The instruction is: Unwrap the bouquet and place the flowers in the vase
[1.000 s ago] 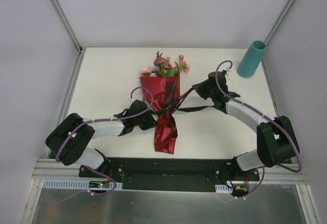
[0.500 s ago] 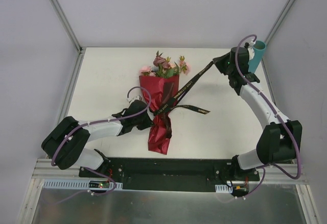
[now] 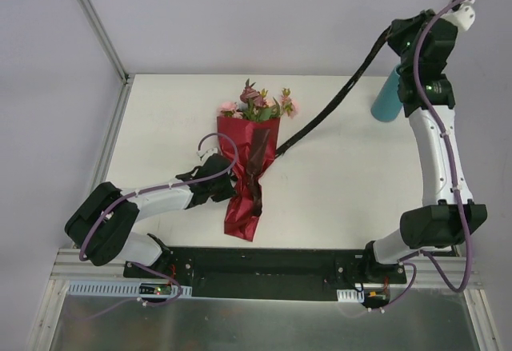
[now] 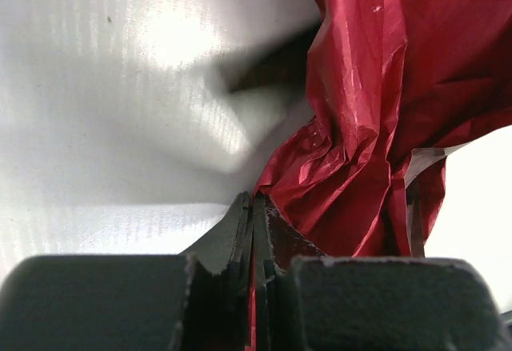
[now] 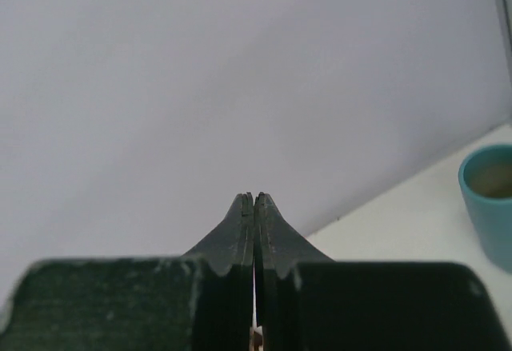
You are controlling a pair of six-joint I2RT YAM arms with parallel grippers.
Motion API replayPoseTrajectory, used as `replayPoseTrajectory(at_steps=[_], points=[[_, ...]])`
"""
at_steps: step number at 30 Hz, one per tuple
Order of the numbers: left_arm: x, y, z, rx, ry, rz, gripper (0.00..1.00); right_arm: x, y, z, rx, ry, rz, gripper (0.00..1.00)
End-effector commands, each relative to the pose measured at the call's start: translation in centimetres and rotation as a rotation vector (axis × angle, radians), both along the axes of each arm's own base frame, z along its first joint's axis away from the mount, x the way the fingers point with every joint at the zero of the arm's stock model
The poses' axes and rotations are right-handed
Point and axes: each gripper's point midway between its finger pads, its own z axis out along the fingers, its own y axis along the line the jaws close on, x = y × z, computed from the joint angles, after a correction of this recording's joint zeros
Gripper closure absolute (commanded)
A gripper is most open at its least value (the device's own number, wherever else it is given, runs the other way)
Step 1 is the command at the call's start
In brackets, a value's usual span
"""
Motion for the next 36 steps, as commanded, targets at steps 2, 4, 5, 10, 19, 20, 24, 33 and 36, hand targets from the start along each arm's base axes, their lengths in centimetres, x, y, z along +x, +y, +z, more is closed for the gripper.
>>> replayPoseTrajectory(at_steps=[2, 4, 5, 10, 19, 20, 24, 33, 36], points=[[0.4, 1.0, 0.9, 0.071, -0.022, 0.008, 1.0, -2.9, -1.5, 7.1, -0.073, -0.114, -0.058, 1.0], [0.4, 0.8, 0.9, 0.067, -0.013, 0.005, 1.0, -3.5, -0.1, 6.1, -0.027, -0.091, 0.012, 1.0], [0.4, 0.6, 0.9, 0.06, -0.01, 0.002, 1.0, -4.2, 0.8, 5.3, 0.009, -0.079, 0.053, 1.0], [0.3, -0.6, 1.4, 0.013, 0.004, -0.029, 1.0, -6.4, 5.0, -2.9, 0.101, 0.073, 0.209, 1.0], [0.8, -3.5, 3.0, -0.121, -0.021, -0.088, 1.0, -11.2, 5.3, -22.4, 0.229, 0.464, 0.128, 0.88], [0.9, -3.8, 3.1, -0.129, -0.02, -0.095, 1.0, -11.9, 4.6, -24.3, 0.231, 0.518, 0.081, 0.84], [0.8, -4.7, 3.2, -0.163, -0.011, -0.124, 0.97, -13.9, 3.3, -28.7, 0.191, 0.667, 0.009, 0.75], [2.4, -3.4, 8.4, -0.065, -0.139, -0.157, 0.53, -16.5, 5.6, -30.0, 0.233, 0.713, 0.107, 0.56], [3.0, -3.5, 10.4, -0.045, -0.172, -0.18, 0.44, -15.9, 6.4, -30.9, 0.29, 0.703, 0.116, 0.52]])
